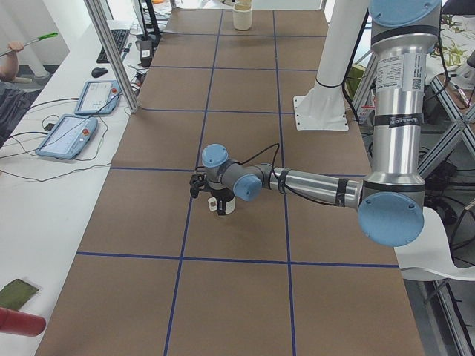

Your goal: Left arm hands cup to right arm to dump lemon

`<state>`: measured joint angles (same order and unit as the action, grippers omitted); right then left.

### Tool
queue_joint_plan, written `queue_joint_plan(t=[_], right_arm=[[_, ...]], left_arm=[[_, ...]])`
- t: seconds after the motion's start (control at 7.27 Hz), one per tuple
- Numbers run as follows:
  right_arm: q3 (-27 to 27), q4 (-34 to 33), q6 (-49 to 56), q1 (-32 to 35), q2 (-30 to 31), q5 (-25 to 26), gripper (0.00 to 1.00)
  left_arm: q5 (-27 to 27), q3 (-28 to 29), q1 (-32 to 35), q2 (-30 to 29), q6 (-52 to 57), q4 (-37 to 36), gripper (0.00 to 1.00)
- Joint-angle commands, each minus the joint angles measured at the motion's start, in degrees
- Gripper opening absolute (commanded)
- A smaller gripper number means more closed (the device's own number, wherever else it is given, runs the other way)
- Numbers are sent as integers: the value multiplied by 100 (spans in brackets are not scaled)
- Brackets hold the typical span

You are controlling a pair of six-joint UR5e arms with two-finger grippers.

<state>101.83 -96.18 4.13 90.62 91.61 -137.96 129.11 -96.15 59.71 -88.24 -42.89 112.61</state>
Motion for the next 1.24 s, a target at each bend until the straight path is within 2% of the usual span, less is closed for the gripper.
queue_joint_plan(t=[0.0,0.14,0.28,0.41,0.55,0.69,0.96,1.1], right_arm=[[39,-6,9,0,-29,6,100],[39,-6,0,-9,-73,-20,100],[13,3,26,-9,-56,-3,100],[56,177,44,-9,-21,-3,100],[13,779,-8,-44,49,-21,100],[56,977,-26,-140,-38,14,100],[66,996,-716,-578,-807,84,100],[66,1231,-842,-841,-1142,146,100]], left_arm=[[35,-61,-21,8,-18,-11,0],[105,-253,-4,0,-26,-168,0],[393,-620,23,-35,-26,-770,0],[439,-1059,136,-201,-26,-1472,0],[439,-1385,302,-620,-26,-2358,0],[439,-1536,443,-1312,-26,-3376,0],[387,-1547,524,-2849,-44,-5276,0],[404,-1416,506,-3335,-157,-5676,0]])
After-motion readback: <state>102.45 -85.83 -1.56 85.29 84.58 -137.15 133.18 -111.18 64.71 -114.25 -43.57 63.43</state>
